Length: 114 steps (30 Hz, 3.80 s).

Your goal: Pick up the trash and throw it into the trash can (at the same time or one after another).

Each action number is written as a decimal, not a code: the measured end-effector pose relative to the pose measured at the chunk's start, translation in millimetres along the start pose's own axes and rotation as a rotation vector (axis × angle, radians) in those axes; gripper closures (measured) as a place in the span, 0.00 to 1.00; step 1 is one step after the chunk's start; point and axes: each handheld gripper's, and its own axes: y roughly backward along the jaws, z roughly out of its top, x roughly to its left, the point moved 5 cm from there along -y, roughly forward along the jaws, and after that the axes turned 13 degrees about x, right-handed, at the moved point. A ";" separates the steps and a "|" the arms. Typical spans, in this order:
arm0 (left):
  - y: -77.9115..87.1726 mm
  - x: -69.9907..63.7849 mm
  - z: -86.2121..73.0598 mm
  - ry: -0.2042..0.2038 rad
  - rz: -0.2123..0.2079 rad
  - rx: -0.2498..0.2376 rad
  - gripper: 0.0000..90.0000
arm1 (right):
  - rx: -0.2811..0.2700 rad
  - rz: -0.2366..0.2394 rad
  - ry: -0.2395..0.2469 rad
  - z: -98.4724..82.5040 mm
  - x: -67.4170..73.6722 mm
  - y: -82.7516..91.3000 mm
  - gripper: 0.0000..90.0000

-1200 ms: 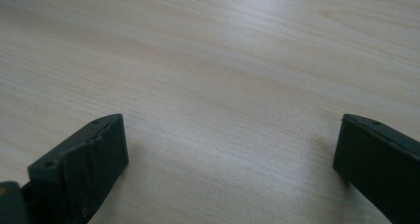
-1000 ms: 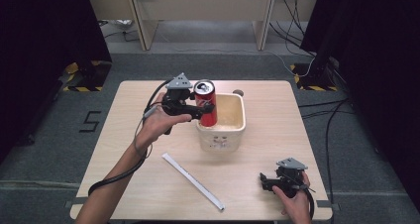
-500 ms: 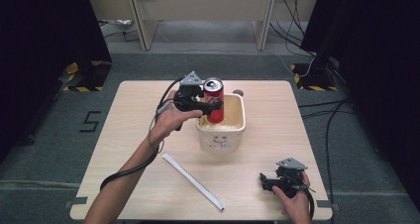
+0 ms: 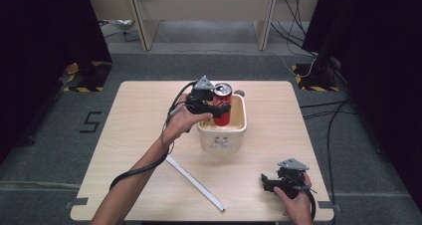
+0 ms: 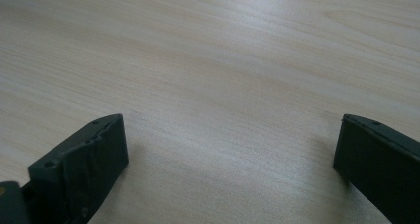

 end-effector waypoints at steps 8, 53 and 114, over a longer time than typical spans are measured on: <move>-12.9 3.0 -3.1 0.009 0.003 0.026 0.38 | 0.000 0.002 0.001 0.0 0.1 0.0 0.01; -21.6 10.2 -26.6 0.052 -0.013 0.077 0.22 | 0.003 0.004 0.003 -0.2 0.6 0.1 0.01; 65.3 -17.8 -111.4 0.098 0.031 -0.002 0.21 | 0.004 0.004 0.004 -0.2 0.8 0.1 0.01</move>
